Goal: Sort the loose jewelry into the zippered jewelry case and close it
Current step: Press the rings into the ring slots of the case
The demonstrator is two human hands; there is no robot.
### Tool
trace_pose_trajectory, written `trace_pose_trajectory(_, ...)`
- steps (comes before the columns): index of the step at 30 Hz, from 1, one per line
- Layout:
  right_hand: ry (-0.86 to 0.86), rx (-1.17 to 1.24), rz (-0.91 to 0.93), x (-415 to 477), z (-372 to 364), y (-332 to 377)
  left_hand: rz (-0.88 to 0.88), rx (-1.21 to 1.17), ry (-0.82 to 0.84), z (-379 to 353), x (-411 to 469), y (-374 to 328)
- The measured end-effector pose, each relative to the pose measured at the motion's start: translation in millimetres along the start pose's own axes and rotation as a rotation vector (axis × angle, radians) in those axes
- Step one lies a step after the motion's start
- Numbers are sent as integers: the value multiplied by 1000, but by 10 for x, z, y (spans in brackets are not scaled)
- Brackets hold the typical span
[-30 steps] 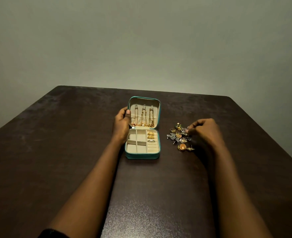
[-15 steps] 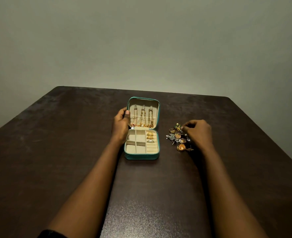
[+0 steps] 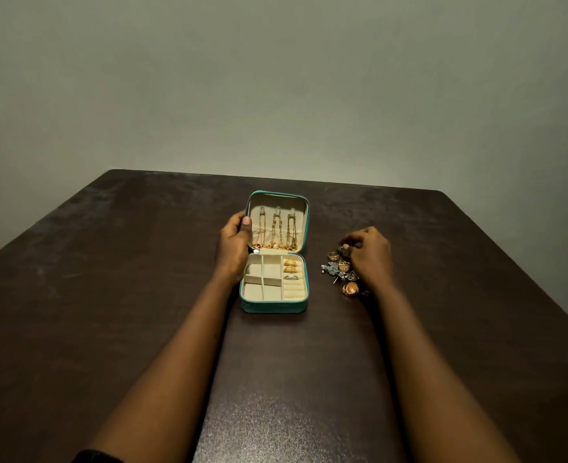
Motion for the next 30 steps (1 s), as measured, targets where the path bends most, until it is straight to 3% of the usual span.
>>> trace_pose_trajectory(5,119,-114,16,-1,-145,-34,-3,16,0,1,7,3)
trace_pose_trajectory(16,168,-278,107,-20,-206,54,-7,24,-1,3,8,6)
trace_pose_trajectory(22,96,-136,83,-11,-103,87,-17,19,4,0,10,1)
trace_pose_trajectory(30,145,-138,41,-72,-154,125,-23,-1,10,-12,-9,-20)
Point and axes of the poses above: each hand's wrist, its own x-axis towards the middle knuckle, its own z-axis out of the back of the hand, y = z × x, the point moved 10 cm from there along x, towards the middle knuckle, and after that the axes turned 4 degrees about z, right-handed, at the moved point
